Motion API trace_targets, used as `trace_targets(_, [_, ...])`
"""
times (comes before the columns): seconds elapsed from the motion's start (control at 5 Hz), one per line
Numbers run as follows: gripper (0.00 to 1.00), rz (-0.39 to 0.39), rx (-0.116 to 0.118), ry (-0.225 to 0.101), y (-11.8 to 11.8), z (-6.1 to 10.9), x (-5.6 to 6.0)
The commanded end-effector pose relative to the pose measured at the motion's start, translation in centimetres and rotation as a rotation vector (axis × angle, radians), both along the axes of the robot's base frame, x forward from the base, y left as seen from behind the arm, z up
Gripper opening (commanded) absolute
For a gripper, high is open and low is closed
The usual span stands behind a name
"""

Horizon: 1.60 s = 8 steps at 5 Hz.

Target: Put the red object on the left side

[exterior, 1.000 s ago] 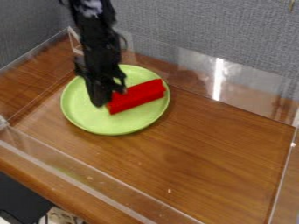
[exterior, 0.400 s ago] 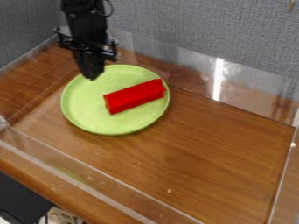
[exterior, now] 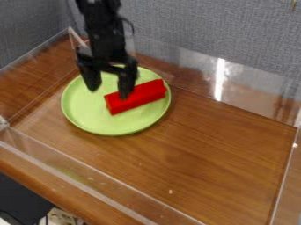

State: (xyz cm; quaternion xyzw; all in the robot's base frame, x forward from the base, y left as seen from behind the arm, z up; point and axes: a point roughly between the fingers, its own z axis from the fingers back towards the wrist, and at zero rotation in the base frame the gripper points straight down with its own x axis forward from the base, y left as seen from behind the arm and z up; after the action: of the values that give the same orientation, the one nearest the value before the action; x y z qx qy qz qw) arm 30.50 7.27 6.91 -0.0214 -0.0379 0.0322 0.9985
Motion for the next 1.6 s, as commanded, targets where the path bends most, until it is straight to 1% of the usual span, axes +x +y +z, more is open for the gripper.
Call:
trace_targets(0.0, [1.00, 0.041, 0.017, -0.010, -0.2, -0.6, 1.2])
trace_targets(0.2, [0.00, 0.081, 0.019, -0.006, 0.1, -0.8, 1.7])
trace_targets(0.4, [0.00, 0.082, 0.016, -0.009, 1.2, -1.9, 1.1])
trace_targets(0.6, [0.00, 0.081, 0.010, -0.016, 2.3, -2.6, 0.4])
trace_targets(0.8, [0.00, 0.135, 0.015, -0.058, 2.9, -1.0, 0.5])
trace_targets(1.0, [0.00, 0.133, 0.017, -0.101, 4.3, 1.3, -0.2])
trace_targets(1.2, [0.00, 0.176, 0.029, -0.134, 7.4, 3.3, -0.9])
trace_targets(1.4, [0.00, 0.119, 0.009, -0.151, 6.6, 4.1, 0.5])
